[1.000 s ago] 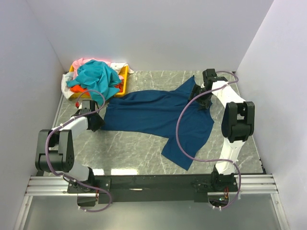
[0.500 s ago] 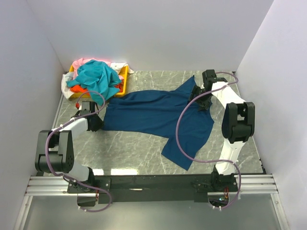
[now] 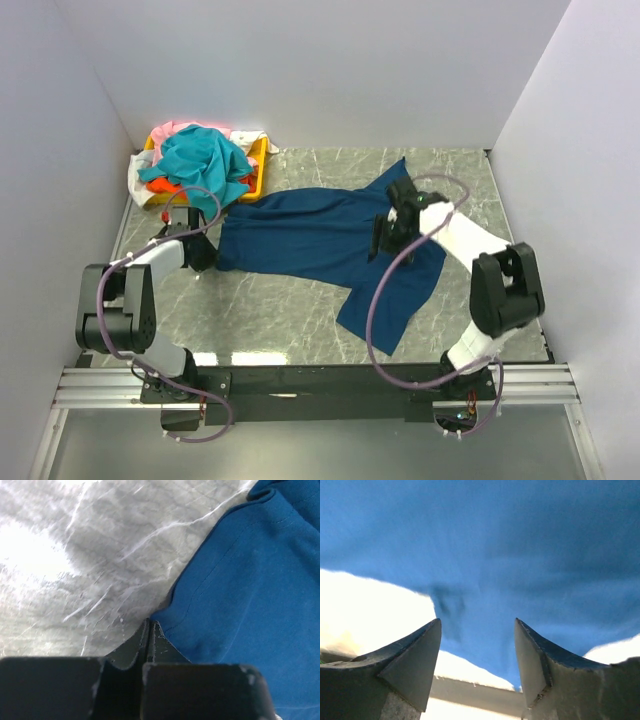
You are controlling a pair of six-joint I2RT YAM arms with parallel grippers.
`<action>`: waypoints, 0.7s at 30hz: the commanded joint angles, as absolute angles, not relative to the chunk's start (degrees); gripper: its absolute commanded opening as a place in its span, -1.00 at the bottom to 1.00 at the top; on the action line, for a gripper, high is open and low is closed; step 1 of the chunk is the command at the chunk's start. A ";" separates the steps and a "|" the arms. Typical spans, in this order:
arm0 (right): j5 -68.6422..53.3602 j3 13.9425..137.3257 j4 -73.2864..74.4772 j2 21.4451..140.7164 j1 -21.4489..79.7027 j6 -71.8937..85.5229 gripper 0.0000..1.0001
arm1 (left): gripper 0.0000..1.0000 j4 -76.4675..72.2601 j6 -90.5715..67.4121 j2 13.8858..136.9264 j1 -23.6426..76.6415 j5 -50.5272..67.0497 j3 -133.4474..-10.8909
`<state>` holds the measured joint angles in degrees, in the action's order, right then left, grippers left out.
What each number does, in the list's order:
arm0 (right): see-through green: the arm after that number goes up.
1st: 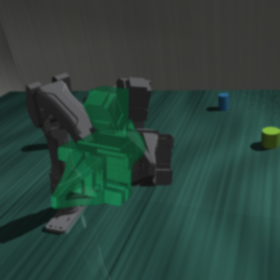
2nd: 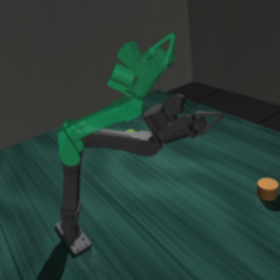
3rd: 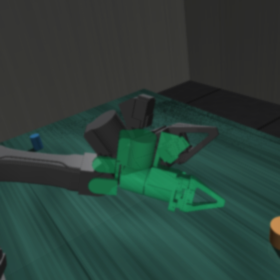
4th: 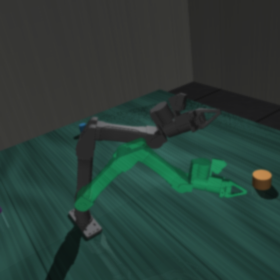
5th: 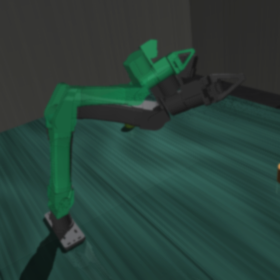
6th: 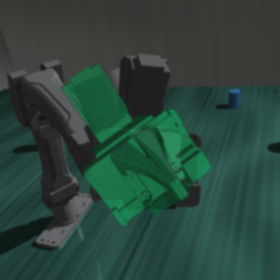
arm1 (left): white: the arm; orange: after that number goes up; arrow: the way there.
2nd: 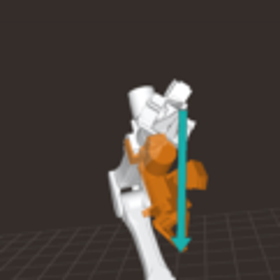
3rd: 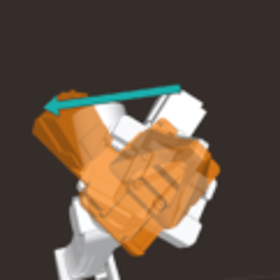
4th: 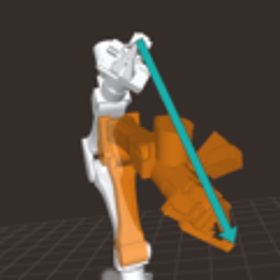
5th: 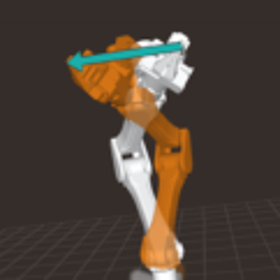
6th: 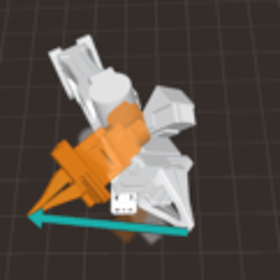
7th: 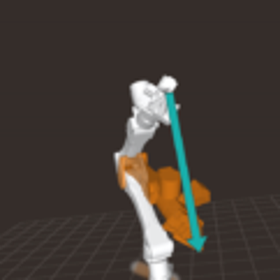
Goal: Fold and stack the t-shirts
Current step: Fold the tshirt
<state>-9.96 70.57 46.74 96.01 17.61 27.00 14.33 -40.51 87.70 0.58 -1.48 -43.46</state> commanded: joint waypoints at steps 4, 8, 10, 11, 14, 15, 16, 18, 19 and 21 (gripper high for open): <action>-8.88 55.39 47.28 84.12 23.02 33.04 0.25 | -0.99 18.90 -37.97 91.84 0.79 -0.53 -46.32; -9.31 48.36 48.60 77.89 26.80 36.03 0.21 | -0.99 19.16 -37.88 92.72 0.70 -0.18 -47.11; -10.10 45.89 48.34 76.30 28.30 37.69 0.14 | -0.99 19.07 -37.88 92.81 0.79 0.44 -47.20; -10.46 43.53 47.99 75.25 28.56 38.23 0.08 | -0.99 19.07 -37.88 92.73 0.70 0.53 -47.20; -11.51 41.40 47.55 74.45 29.44 39.20 0.02 | -0.99 19.16 -38.06 92.64 0.70 0.79 -46.94; -11.51 40.70 47.90 74.44 29.70 39.46 -0.01 | -0.99 19.25 -38.14 92.64 0.70 0.79 -46.67; -11.60 40.35 47.90 74.27 30.40 39.64 -0.02 | -0.99 19.25 -38.32 92.46 0.70 0.88 -46.67; -12.04 39.12 47.90 74.00 31.11 40.08 -0.06 | -0.99 19.16 -38.49 92.02 0.70 0.79 -46.15; -12.13 38.76 47.99 74.00 31.55 40.60 -0.07 | -0.99 19.07 -38.67 91.93 0.70 0.88 -46.06; -12.39 38.06 47.99 73.65 32.08 41.13 -0.09 | -0.99 19.16 -38.67 91.58 0.62 0.88 -45.79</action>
<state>-11.75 38.83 48.23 75.55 31.07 39.13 15.97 -39.46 90.94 0.56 -0.03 -47.18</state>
